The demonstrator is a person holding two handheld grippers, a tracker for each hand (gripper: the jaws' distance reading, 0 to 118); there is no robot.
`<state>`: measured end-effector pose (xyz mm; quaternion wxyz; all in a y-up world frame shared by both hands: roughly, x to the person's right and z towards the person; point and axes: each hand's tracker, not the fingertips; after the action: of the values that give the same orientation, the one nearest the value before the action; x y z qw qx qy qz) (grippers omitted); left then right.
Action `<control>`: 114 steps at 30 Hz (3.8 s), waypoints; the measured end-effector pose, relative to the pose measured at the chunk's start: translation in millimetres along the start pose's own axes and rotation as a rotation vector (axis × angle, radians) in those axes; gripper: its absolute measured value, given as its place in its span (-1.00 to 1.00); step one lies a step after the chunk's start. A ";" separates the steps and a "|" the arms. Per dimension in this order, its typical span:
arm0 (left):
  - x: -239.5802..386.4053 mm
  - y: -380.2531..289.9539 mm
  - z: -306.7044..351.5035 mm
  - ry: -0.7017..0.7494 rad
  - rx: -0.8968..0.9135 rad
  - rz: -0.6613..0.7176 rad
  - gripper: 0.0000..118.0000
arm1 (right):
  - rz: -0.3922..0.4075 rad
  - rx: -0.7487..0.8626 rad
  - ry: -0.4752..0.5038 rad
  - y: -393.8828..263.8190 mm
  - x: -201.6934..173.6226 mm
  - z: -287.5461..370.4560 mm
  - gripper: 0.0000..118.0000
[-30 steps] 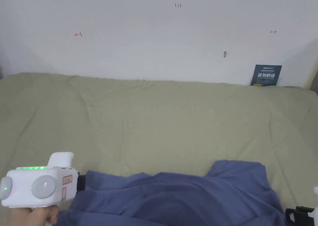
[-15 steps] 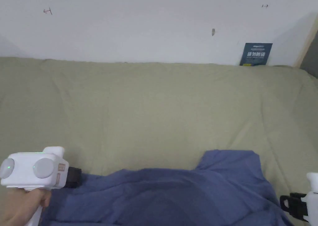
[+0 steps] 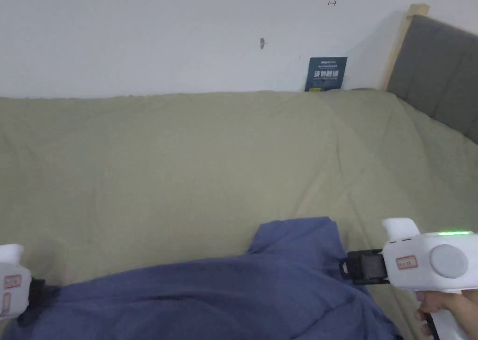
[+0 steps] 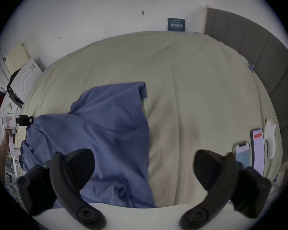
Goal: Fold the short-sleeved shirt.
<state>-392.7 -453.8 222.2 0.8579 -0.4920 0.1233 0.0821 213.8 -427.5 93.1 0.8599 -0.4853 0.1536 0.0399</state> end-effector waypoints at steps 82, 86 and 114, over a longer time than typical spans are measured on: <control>-97.2 -195.5 182.5 -0.277 0.129 0.332 -1.00 | -0.003 0.292 0.017 -175.0 -136.7 174.7 -1.00; -109.4 -196.1 166.7 -0.336 0.106 0.324 -1.00 | -0.009 0.334 0.036 -182.5 -149.2 177.8 -1.00; -113.7 -166.0 55.5 -0.775 -0.164 0.375 -0.85 | -0.052 0.293 0.086 -208.3 -184.6 171.1 -1.00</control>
<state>-450.6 -491.4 419.2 0.7691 -0.4604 -0.1276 0.4245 122.4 -377.3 402.7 0.9148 -0.3598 0.1818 -0.0257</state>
